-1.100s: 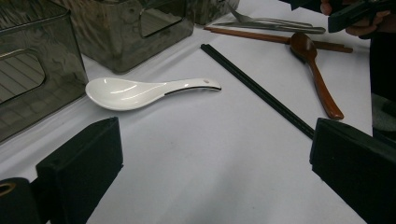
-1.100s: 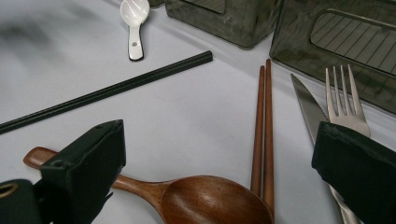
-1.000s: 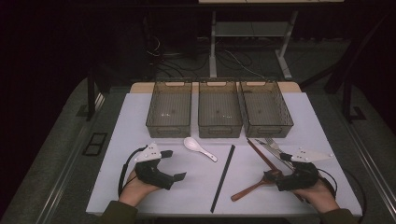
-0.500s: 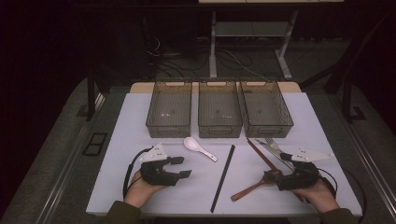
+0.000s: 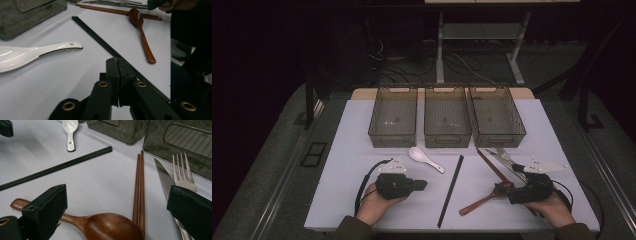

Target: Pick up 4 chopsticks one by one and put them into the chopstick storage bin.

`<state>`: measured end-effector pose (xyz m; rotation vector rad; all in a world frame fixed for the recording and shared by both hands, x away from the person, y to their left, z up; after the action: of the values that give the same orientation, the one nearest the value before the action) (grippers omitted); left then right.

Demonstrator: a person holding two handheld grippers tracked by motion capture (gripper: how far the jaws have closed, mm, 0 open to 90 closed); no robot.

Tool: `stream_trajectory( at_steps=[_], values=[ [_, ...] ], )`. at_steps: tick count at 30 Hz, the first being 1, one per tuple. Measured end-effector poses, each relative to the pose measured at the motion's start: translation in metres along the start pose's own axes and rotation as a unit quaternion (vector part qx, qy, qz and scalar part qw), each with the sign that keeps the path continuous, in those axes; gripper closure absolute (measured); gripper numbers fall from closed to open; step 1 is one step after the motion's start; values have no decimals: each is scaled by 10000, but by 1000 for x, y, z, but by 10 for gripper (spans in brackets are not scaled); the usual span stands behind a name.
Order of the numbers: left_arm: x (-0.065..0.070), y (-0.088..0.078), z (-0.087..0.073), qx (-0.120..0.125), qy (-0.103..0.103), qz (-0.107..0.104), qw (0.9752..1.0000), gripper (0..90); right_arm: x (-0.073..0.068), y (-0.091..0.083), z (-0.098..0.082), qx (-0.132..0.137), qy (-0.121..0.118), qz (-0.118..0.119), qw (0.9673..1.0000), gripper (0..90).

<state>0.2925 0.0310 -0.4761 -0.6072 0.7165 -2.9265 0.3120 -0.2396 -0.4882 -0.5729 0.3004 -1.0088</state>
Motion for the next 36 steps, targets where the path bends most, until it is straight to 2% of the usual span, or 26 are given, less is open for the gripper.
stream_trajectory(
  at_steps=[10, 15, 17, 20, 22, 27, 34, 36],
  values=[
    [9, 23, 1, -220, 156, -199, 9994, 892, 0, 0, 0, 8, 18, 2, 10000, 33],
    [17, 43, -2, -545, 290, -362, 9974, 892, 0, 1, 0, 3, 18, -9, 10000, 33],
    [18, 47, -3, -574, 291, -398, 9971, 892, 0, 1, 0, -14, 26, -15, 10000, 33],
    [24, 59, -6, -762, 387, -510, 9950, 892, 0, 1, -1, -31, 29, -29, 10000, 33],
    [26, 63, -6, -764, 357, -538, 9950, 892, 0, 2, -1, -40, 35, -34, 10000, 33],
    [31, 78, -9, -975, 521, -616, 9920, 892, 0, 2, -1, -39, 44, -25, 10000, 33],
    [32, 87, -19, -1372, 656, -564, 9868, 892, 1, 1, 0, -13, 42, -20, 10000, 33],
    [32, 87, -19, -1373, 642, -561, 9869, 892, 1, 1, 0, -13, 41, -15, 10000, 33]
  ],
)
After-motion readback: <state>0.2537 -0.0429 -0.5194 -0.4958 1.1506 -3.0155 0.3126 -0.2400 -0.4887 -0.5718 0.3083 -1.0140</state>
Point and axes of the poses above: each handheld gripper's, and its own axes: y roughly forward along the jaws, z roughly out of its top, x roughly to its right, the point moved 10 cm from there along y, roughly forward along the jaws, and after that the axes turned 14 degrees about -z, right-handed, at the moved point
